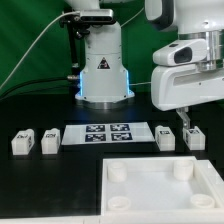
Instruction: Assemble one leg
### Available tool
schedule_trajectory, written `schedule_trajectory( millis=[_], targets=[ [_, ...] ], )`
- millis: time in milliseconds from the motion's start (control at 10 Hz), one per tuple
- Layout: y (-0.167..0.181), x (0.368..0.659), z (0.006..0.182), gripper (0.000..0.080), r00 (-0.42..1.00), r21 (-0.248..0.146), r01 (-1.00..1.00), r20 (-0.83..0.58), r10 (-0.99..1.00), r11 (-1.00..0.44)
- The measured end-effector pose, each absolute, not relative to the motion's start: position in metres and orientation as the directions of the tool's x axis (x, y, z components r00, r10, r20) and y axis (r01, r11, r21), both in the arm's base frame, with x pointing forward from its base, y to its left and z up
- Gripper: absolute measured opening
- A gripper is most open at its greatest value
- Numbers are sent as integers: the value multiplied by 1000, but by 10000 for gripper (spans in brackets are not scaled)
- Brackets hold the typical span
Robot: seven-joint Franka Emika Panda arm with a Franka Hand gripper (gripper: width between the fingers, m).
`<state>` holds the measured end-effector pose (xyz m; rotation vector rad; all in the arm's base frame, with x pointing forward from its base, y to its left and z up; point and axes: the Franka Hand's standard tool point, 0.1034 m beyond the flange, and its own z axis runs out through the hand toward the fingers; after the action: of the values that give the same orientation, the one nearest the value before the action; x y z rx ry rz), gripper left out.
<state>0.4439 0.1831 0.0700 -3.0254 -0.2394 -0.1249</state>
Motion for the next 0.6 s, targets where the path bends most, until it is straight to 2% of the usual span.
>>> schedule_trajectory(
  millis=[100,200,400,500,600],
  targets=[
    [182,439,66,649,993,-106,101,72,94,-989],
    [177,423,50,649,997,-103,70,18,69,-992],
    [176,411,39,649,999,-97,10,-48,15,-995],
    [173,399,35,649,978,-71,-13,-207,1,-997],
    [175,402,37,649,952,-58,-16,-305,2,-998]
  ],
)
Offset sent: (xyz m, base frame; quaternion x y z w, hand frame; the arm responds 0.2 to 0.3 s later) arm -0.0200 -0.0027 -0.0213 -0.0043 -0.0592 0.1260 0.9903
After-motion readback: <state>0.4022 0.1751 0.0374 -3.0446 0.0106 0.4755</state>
